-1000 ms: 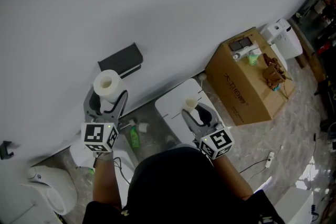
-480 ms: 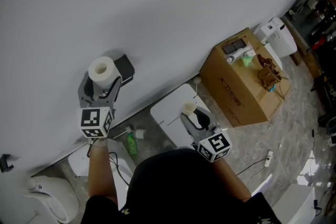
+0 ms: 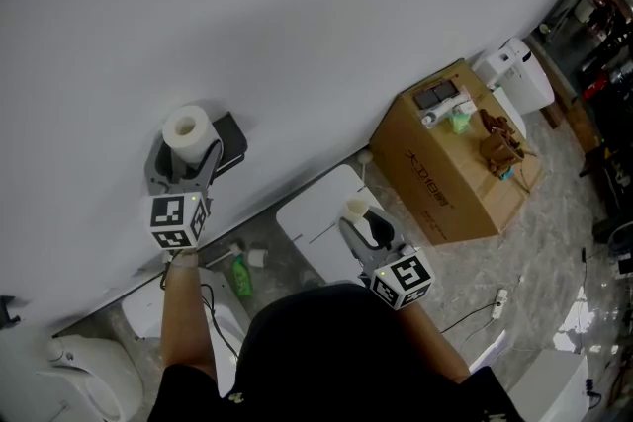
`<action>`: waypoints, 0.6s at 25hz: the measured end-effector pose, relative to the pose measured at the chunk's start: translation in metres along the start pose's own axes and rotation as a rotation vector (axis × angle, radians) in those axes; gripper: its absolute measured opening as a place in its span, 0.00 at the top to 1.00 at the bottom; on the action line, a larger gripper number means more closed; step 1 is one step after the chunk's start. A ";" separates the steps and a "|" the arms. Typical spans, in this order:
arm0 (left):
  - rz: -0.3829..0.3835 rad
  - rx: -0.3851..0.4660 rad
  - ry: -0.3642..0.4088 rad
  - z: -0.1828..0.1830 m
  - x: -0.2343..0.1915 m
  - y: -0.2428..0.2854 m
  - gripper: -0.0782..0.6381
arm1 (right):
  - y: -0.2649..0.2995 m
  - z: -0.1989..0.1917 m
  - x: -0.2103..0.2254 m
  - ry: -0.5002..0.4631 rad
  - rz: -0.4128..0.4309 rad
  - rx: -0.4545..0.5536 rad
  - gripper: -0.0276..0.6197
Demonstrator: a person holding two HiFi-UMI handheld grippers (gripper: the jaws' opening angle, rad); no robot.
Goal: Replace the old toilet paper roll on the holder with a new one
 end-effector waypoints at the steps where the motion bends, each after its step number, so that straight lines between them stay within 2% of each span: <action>1: 0.001 0.000 -0.001 0.000 -0.001 0.002 0.32 | 0.000 0.001 0.000 0.000 0.001 -0.001 0.69; 6: 0.000 -0.007 0.022 -0.006 -0.003 0.007 0.32 | 0.004 -0.003 -0.002 -0.002 0.012 -0.007 0.69; 12: -0.021 -0.035 0.135 -0.011 0.007 0.006 0.32 | 0.004 -0.003 -0.007 0.000 0.021 -0.009 0.69; 15: -0.015 -0.031 0.145 -0.012 0.009 0.006 0.32 | 0.003 -0.005 -0.006 0.005 0.022 -0.010 0.69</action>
Point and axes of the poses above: the fingertips, and each gripper's own axes: y forward along the fingers, x to its right, z out of its top, the point moved 4 cm from there along -y, backward along the fingers, and after that the axes turned 7 degrees about z, right-handed, at the moved point
